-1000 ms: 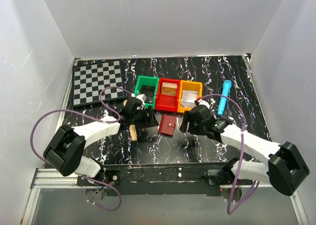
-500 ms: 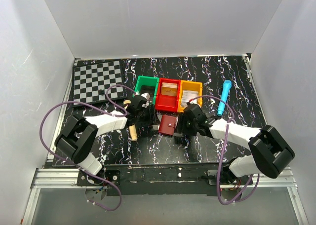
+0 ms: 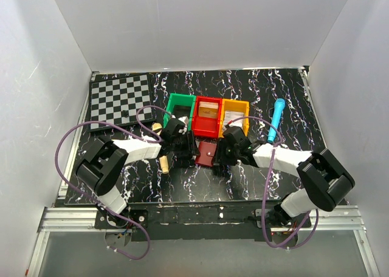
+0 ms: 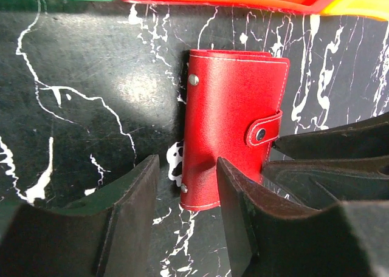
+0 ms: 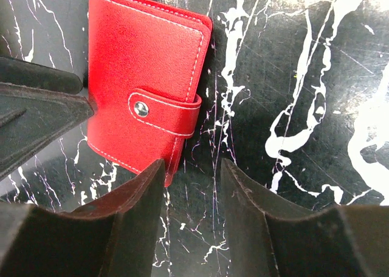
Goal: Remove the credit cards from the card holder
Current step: Move the card holder to the center of the board.
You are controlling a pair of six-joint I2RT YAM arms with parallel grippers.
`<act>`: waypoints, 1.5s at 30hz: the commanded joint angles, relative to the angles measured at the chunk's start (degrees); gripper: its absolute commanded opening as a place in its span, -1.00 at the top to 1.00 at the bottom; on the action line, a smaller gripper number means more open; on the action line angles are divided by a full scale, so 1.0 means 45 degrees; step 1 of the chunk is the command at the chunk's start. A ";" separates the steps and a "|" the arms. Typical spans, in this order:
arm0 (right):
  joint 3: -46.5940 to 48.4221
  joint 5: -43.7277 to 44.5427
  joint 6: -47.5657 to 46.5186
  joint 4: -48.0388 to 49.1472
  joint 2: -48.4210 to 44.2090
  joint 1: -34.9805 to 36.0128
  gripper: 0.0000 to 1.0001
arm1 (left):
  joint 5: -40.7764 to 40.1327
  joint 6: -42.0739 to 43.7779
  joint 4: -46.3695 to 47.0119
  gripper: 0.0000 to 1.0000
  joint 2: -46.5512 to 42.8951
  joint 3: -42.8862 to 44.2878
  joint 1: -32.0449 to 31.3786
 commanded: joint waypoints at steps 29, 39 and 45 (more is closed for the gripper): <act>-0.1388 -0.0919 0.0192 -0.0046 -0.1813 0.0360 0.72 | 0.0753 -0.0188 0.0400 0.74 -0.2501 -0.2529 -0.1151; -0.1057 -0.0432 -0.0080 -0.1158 -0.2692 0.0477 0.39 | 0.0227 -0.0305 -0.0146 0.11 -0.3634 -0.2746 -0.1248; -0.0041 -0.0372 -0.0589 -0.1922 -0.2830 0.0497 0.04 | -0.0378 -0.0207 -0.0928 -0.32 -0.4474 -0.2335 -0.1248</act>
